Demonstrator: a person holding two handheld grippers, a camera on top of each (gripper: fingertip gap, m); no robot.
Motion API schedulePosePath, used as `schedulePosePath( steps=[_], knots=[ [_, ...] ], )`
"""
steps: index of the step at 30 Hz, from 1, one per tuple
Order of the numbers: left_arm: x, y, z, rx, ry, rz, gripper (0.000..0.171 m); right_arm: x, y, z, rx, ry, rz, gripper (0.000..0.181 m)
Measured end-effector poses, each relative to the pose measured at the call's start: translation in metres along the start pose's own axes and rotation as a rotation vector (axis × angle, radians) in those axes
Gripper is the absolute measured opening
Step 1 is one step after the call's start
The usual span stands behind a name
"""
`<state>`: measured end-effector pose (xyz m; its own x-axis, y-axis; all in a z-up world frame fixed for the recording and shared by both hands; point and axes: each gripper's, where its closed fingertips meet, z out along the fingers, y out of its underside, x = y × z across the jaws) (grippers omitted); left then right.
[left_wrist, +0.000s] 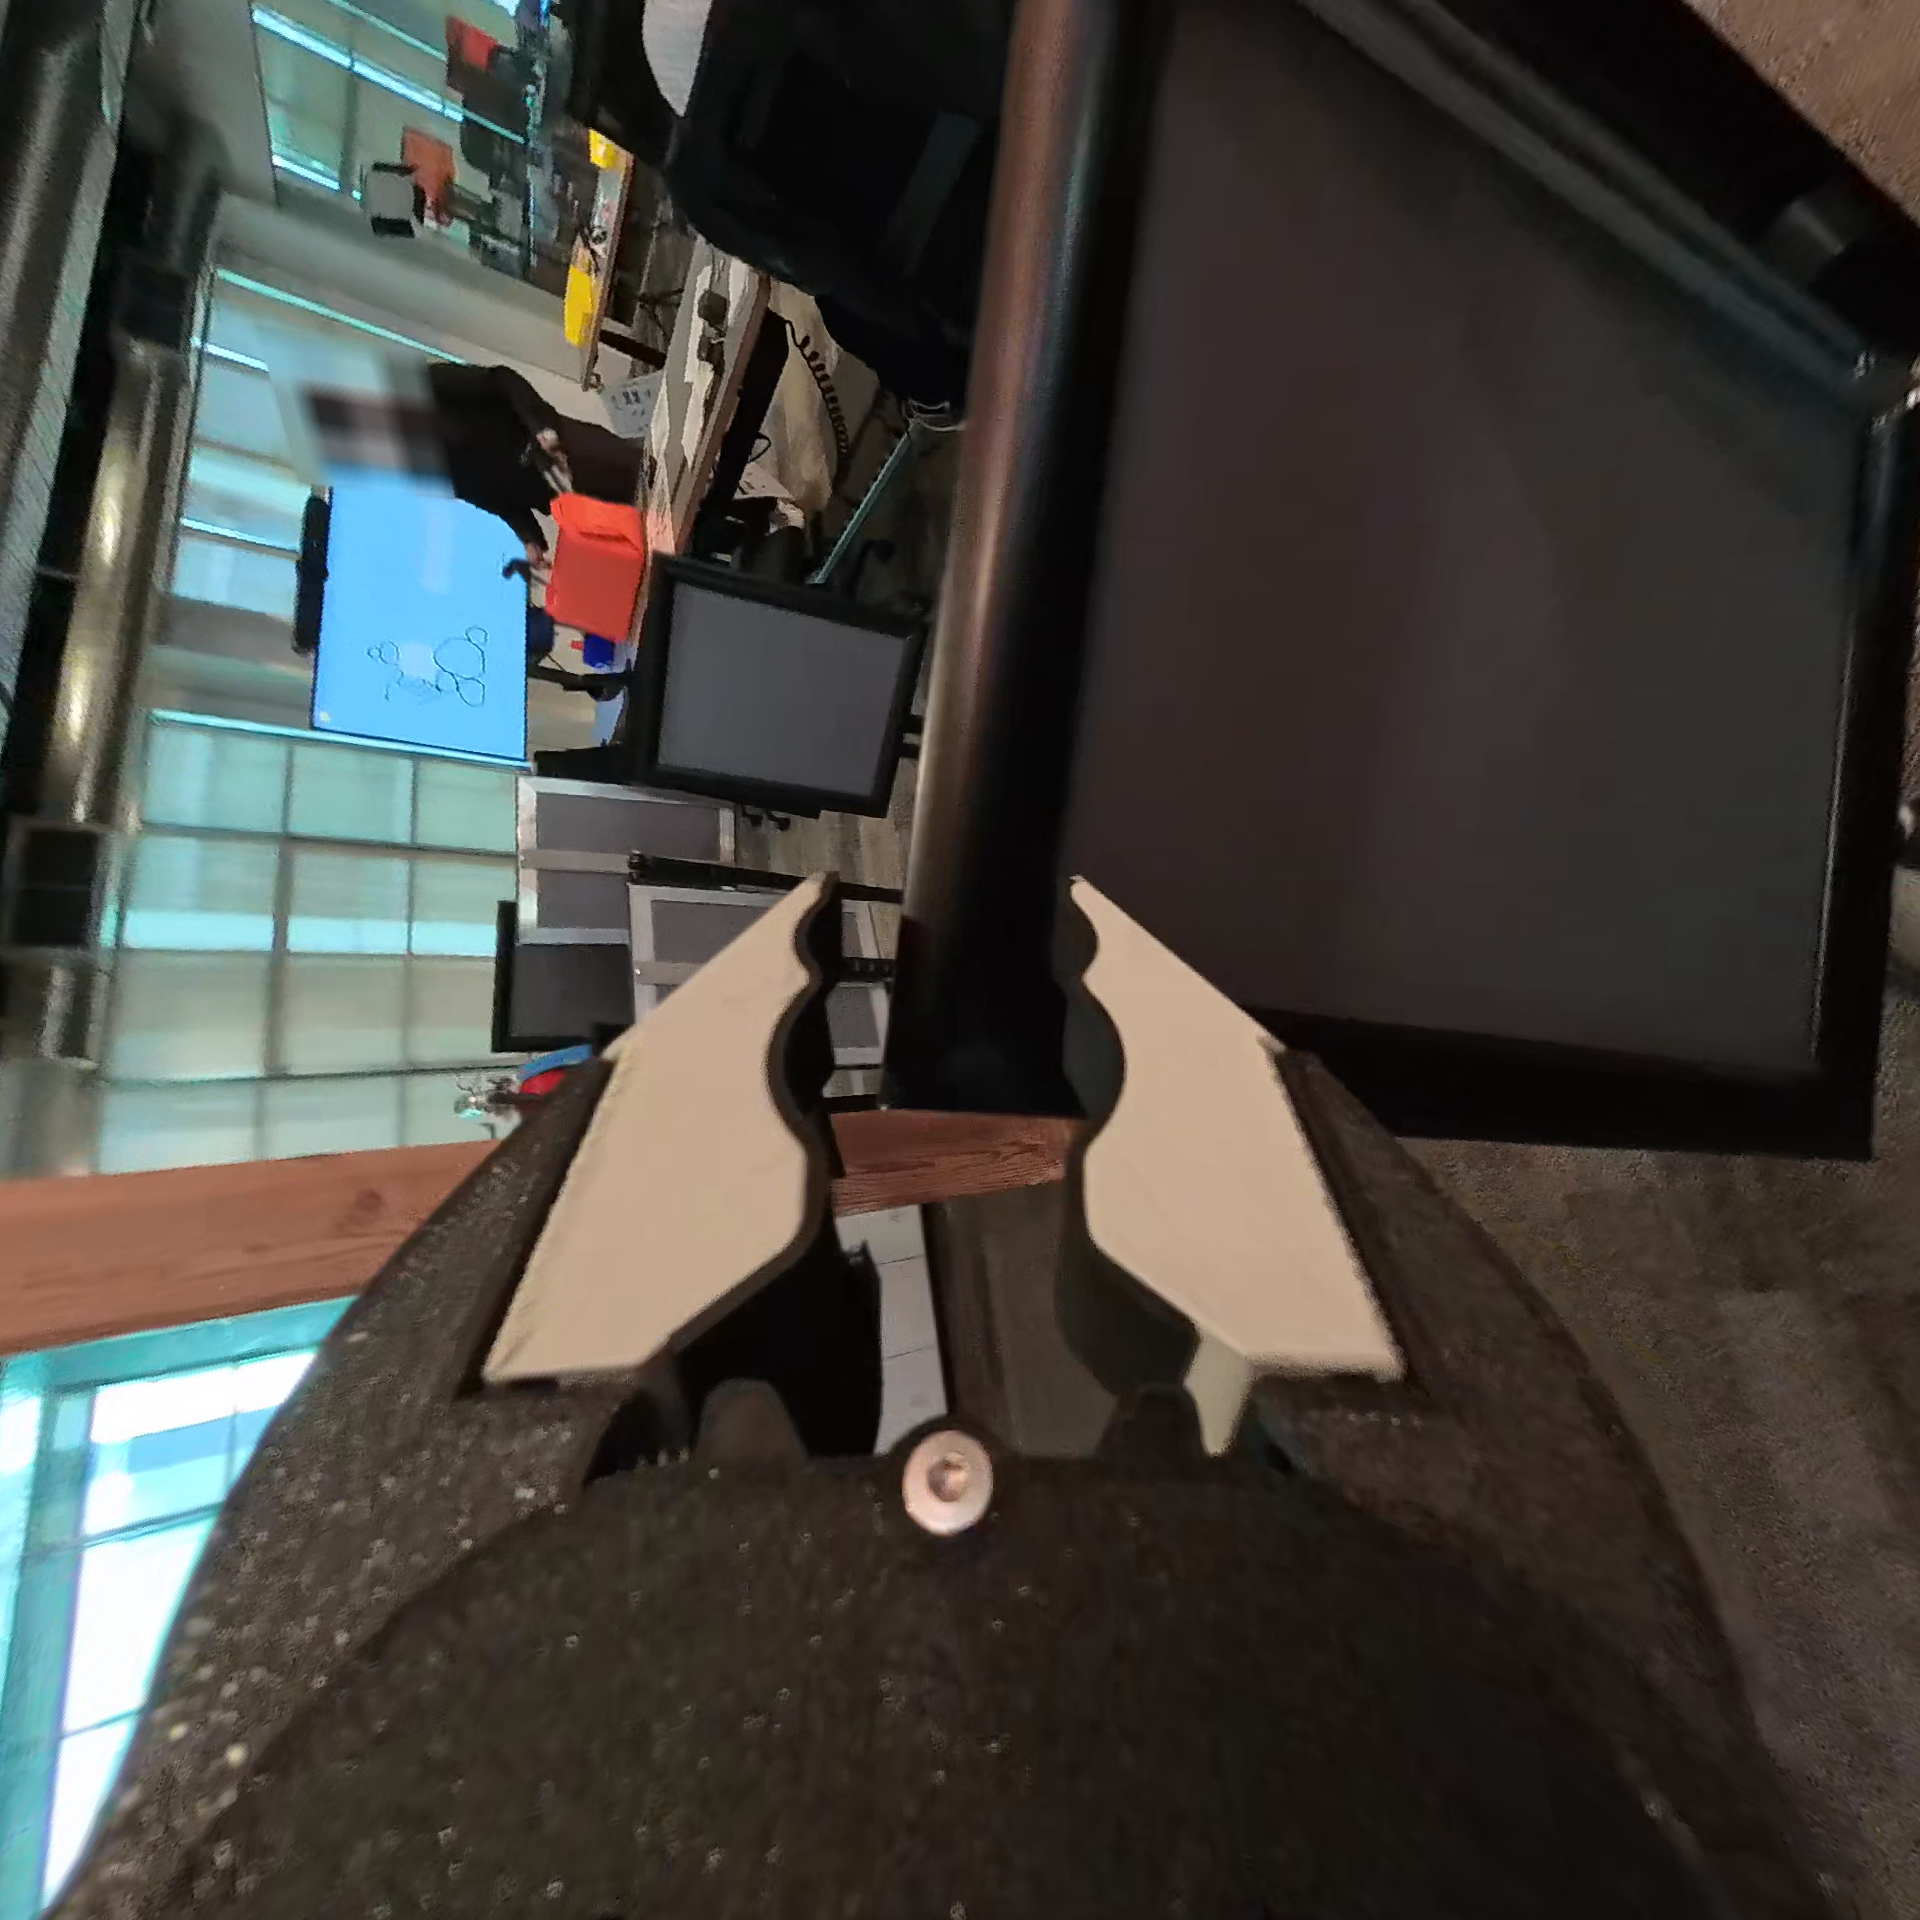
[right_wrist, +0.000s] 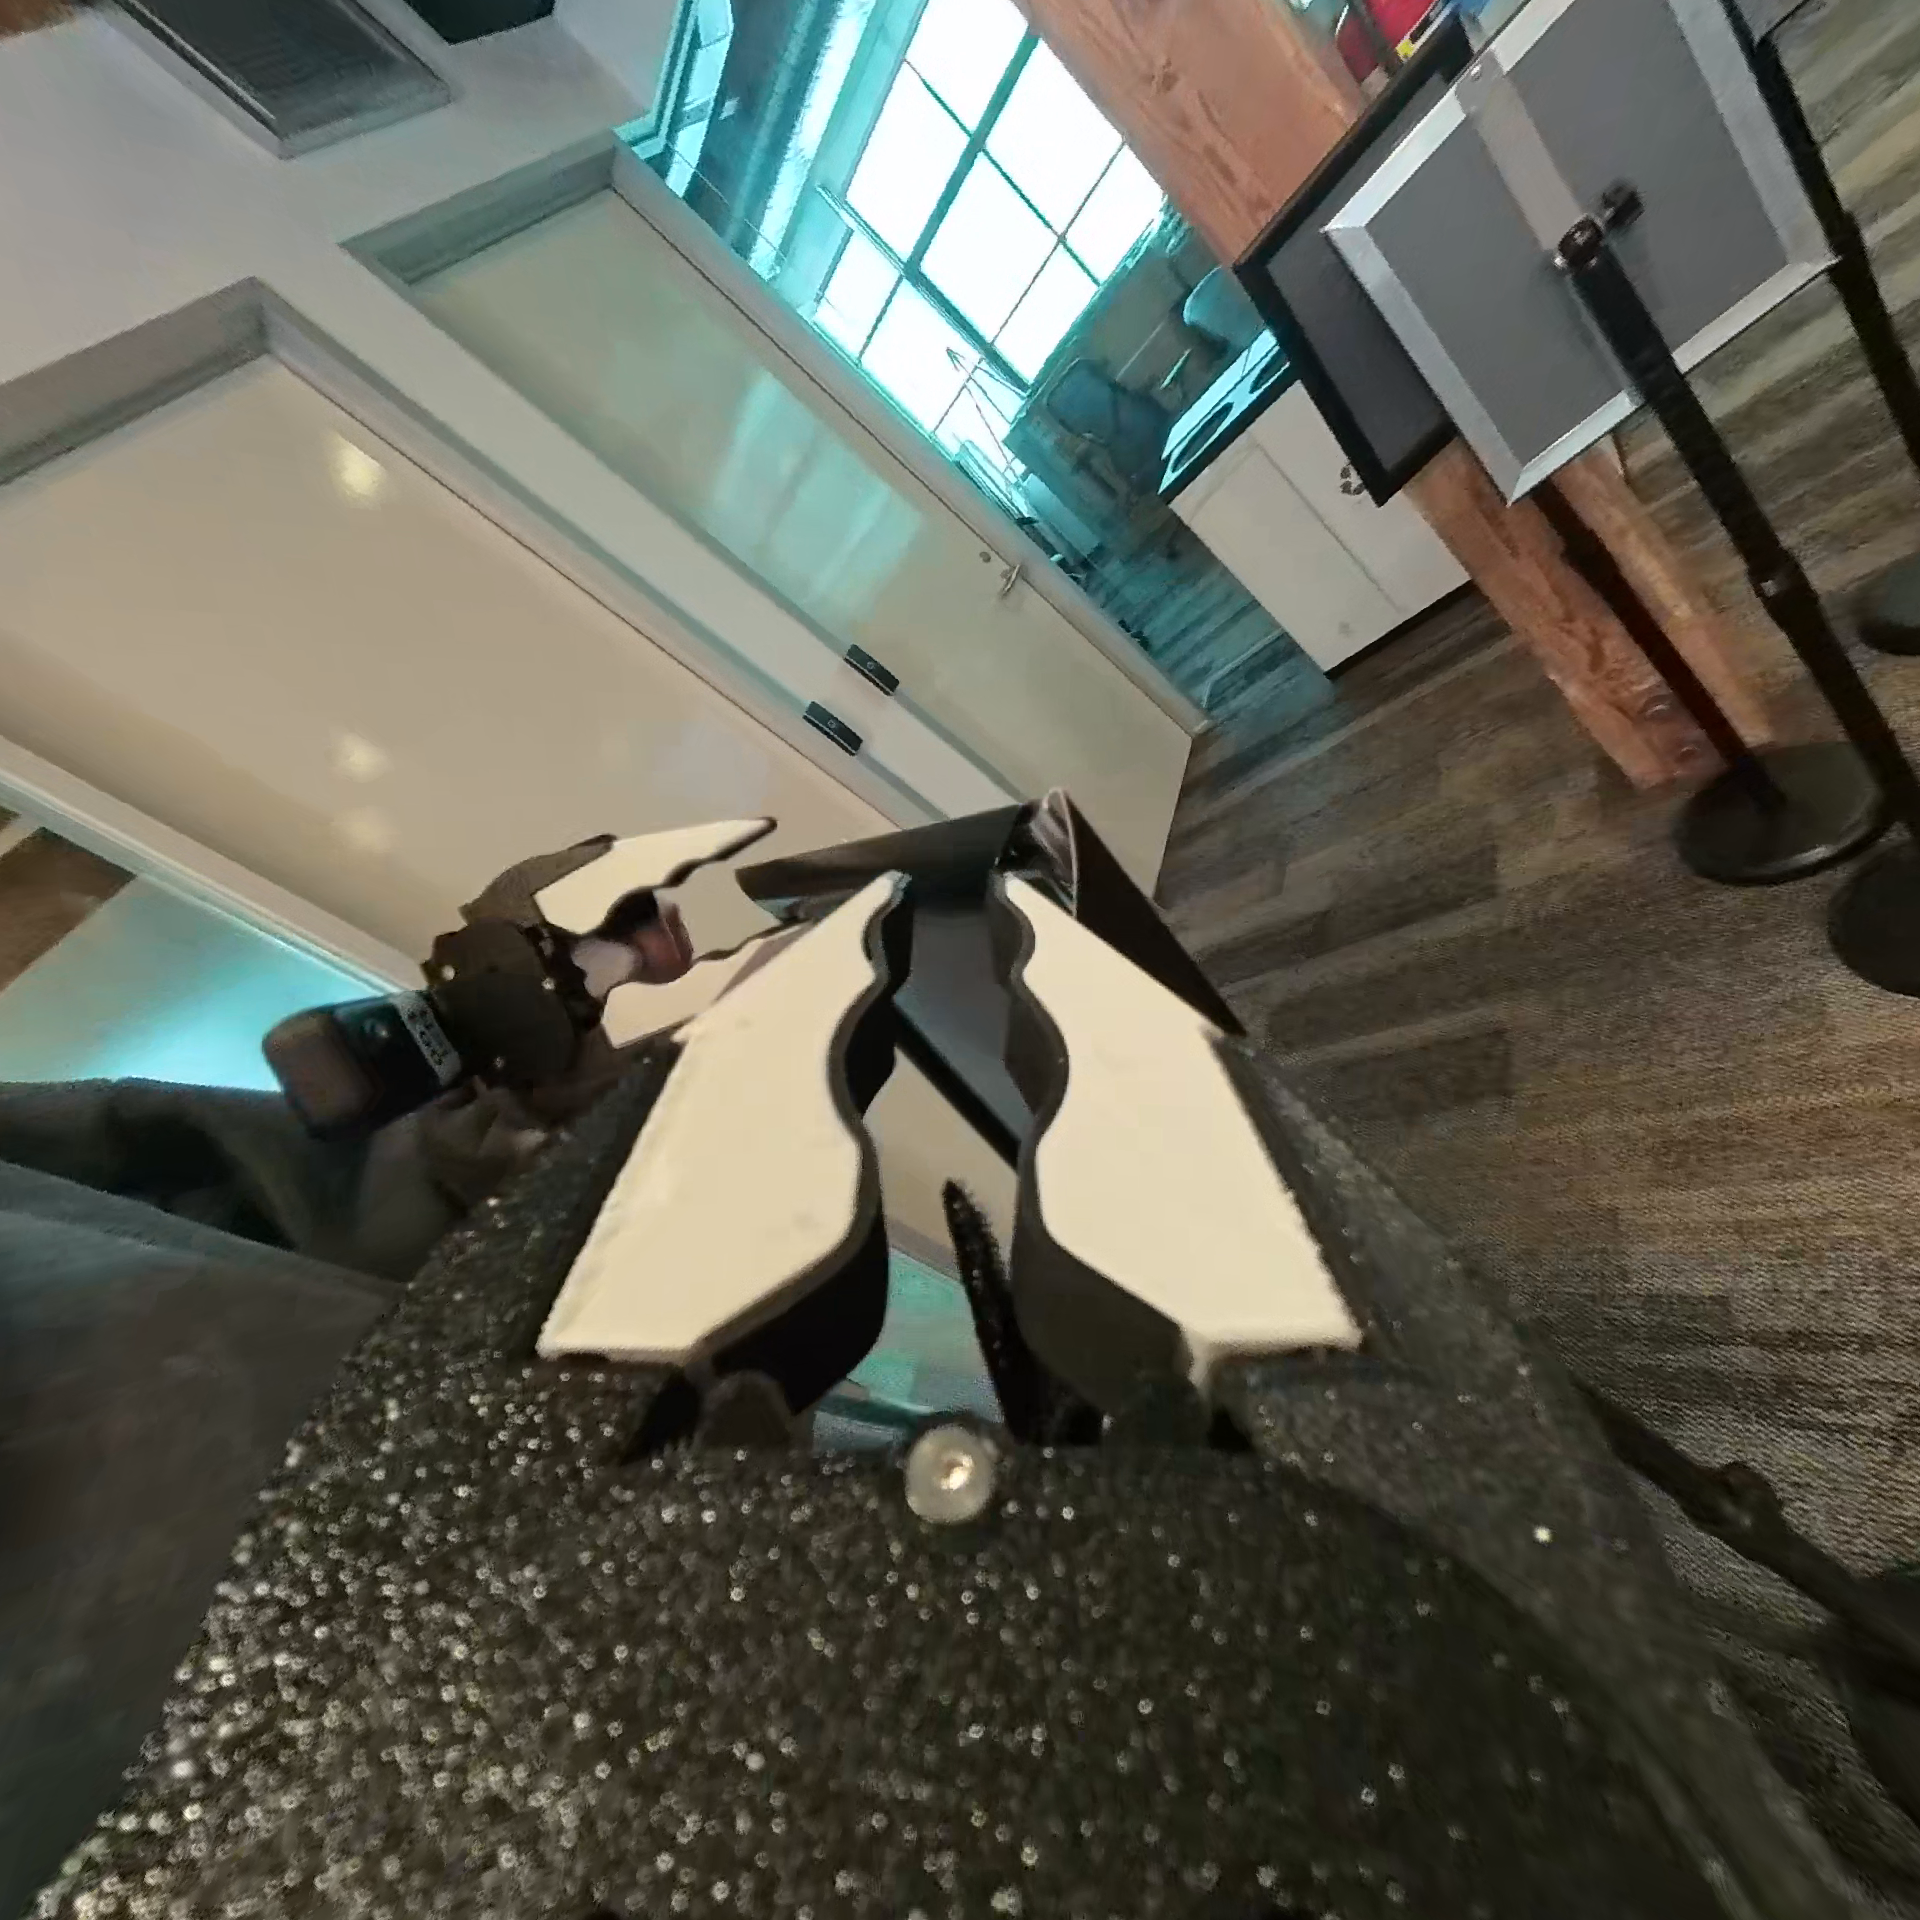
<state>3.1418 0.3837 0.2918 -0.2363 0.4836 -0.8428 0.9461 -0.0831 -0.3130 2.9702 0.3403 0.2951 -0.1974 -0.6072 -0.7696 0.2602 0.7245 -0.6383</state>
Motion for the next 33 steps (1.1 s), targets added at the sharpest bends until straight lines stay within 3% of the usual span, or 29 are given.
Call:
schedulePosePath(
  steps=[2,10,13,18,20,24,28,33],
  knots=[
    [0.003,-0.001,0.004,-0.01,0.002,0.032,0.028,0.002,-0.002,0.001,-0.004,0.0,-0.001,0.012],
    [0.002,-0.009,0.006,-0.055,0.043,0.038,0.025,0.006,-0.004,-0.004,-0.054,0.015,-0.089,0.02],
    [0.007,-0.019,0.005,-0.03,0.112,0.033,0.025,-0.002,0.005,-0.016,-0.162,0.032,-0.313,0.041],
    [0.012,-0.03,0.005,-0.022,0.205,0.032,0.024,-0.001,0.01,-0.036,-0.378,0.31,-1.007,0.047],
    [0.012,-0.03,0.005,-0.017,0.254,-0.003,0.024,-0.011,-0.003,-0.029,-0.354,0.424,-1.334,0.052],
    [0.014,-0.032,0.002,-0.01,0.341,-0.059,0.024,-0.006,0.018,0.013,-0.432,0.406,-1.681,0.054],
    [0.015,-0.028,0.0,-0.024,0.427,-0.116,0.023,-0.001,0.021,0.034,-0.446,0.409,-1.905,0.032],
    [0.019,-0.028,-0.005,0.001,0.541,-0.195,0.022,-0.006,0.025,0.031,-0.618,0.318,-1.861,0.024]
  ],
)
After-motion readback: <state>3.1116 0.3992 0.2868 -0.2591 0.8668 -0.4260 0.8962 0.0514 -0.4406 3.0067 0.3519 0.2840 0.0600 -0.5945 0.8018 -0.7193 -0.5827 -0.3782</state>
